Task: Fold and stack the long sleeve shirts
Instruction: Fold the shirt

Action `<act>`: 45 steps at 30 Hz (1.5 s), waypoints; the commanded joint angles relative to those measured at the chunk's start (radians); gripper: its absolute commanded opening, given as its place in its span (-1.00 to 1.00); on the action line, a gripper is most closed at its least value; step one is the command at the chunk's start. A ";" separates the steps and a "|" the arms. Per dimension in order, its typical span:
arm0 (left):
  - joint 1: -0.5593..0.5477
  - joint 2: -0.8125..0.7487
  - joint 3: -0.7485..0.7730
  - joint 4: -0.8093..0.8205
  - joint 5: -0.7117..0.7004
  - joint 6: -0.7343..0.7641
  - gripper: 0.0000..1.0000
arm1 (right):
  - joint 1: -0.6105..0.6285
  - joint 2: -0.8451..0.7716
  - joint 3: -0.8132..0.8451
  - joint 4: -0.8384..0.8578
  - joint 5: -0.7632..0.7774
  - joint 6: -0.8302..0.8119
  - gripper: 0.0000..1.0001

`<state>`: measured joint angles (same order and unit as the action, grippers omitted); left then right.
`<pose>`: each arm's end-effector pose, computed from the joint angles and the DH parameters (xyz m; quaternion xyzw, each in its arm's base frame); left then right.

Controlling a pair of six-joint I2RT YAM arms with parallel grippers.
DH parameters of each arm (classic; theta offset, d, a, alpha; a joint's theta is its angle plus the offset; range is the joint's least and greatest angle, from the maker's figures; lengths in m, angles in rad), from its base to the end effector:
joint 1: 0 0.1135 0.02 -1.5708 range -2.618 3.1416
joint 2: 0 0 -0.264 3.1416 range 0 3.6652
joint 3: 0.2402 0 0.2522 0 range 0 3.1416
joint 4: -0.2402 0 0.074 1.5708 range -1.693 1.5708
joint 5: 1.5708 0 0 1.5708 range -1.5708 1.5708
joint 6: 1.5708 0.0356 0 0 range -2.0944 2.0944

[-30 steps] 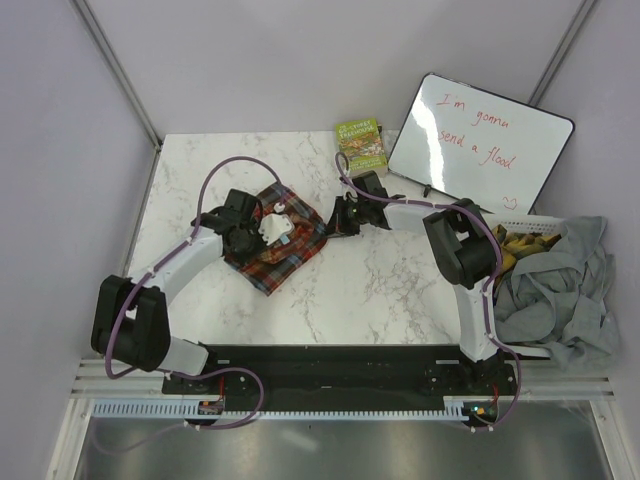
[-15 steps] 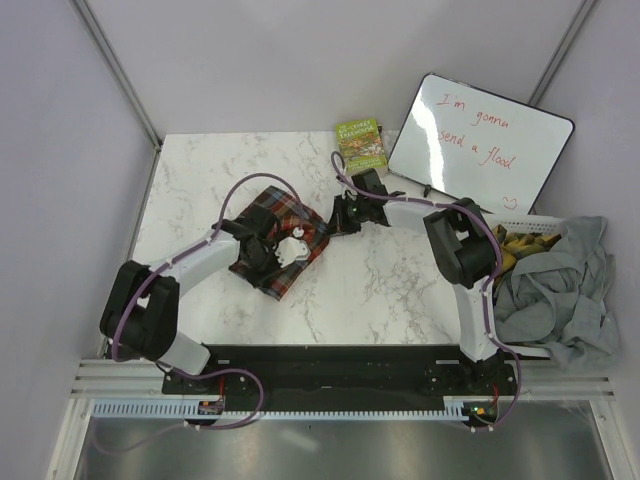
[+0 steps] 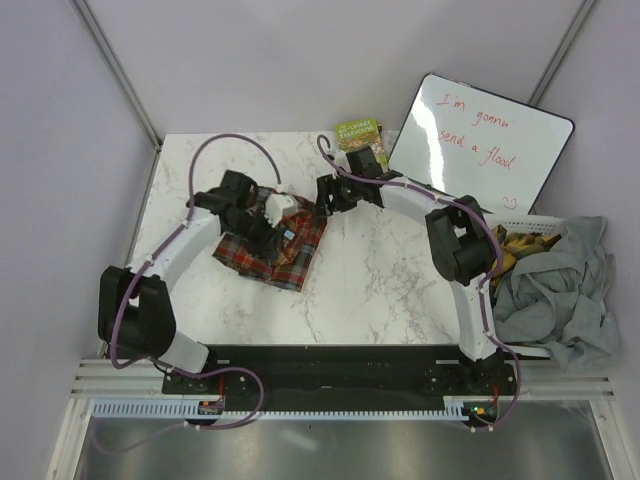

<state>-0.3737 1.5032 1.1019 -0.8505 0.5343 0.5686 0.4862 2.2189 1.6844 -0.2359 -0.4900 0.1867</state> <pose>0.2577 -0.1205 0.2371 0.4696 0.8295 -0.2445 0.1778 0.4310 0.2468 0.1774 -0.2267 0.8694 0.3356 0.2830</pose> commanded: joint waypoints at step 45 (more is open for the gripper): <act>0.449 0.208 0.128 0.139 0.001 -0.213 -0.05 | 0.051 -0.176 -0.282 -0.324 -0.124 -0.102 0.00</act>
<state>0.0551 1.6363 1.2072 -0.7372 0.5873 0.3748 0.5133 2.0182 1.3964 -0.5259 -0.6479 0.1535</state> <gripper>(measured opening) 0.475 0.561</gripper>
